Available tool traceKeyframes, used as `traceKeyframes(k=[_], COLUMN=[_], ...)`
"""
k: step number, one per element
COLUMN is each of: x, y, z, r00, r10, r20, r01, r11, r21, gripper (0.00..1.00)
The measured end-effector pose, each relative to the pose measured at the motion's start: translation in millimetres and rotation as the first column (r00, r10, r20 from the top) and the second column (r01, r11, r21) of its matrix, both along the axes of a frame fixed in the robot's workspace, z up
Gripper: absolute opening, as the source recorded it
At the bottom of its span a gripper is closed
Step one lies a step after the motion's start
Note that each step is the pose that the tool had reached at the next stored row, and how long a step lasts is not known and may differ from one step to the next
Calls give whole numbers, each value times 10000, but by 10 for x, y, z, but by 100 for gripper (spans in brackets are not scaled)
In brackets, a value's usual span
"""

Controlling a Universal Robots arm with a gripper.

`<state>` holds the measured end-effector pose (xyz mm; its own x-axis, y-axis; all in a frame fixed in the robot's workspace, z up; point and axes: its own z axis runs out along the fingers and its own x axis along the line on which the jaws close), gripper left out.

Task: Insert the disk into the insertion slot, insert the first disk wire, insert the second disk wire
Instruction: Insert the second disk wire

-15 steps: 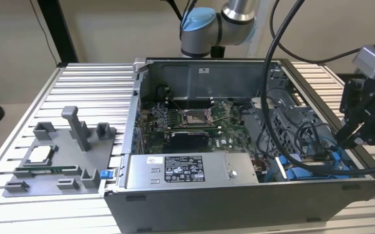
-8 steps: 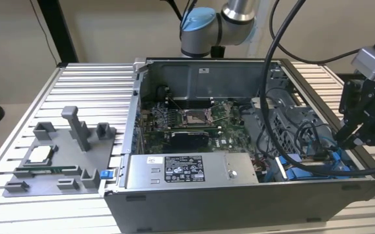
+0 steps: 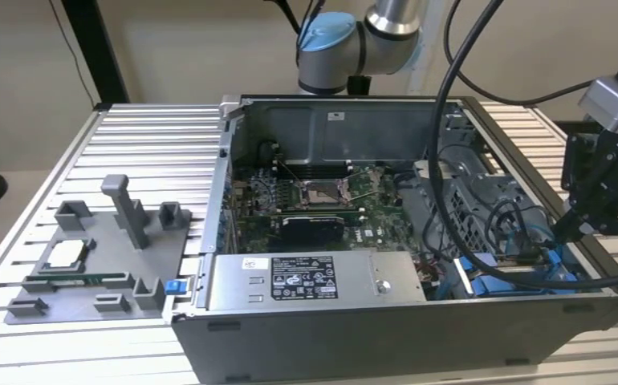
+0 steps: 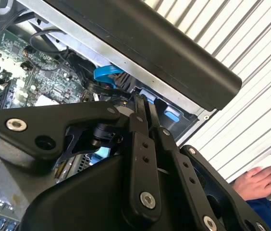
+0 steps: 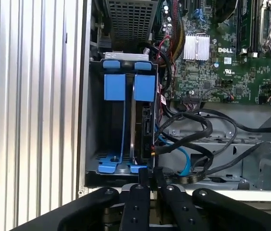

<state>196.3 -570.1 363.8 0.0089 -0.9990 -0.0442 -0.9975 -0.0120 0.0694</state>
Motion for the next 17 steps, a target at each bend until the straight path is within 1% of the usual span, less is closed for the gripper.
traceKeyframes(k=[4,5,8,9,11,17], x=[-3,-5,-33,-53,-109,-334], y=[0,0,2,3,5,10], z=[20,40,136,158,177,200], r00=[10000,10000,10000,10000,10000,10000], r10=[1,1,-1,-6,-16,-33], r20=[0,0,0,0,0,4], r01=[-1,-1,1,6,16,33], r11=[10000,10000,10000,10000,10000,10000], r21=[18,26,33,33,35,35], gripper=[0,0,0,0,0,0])
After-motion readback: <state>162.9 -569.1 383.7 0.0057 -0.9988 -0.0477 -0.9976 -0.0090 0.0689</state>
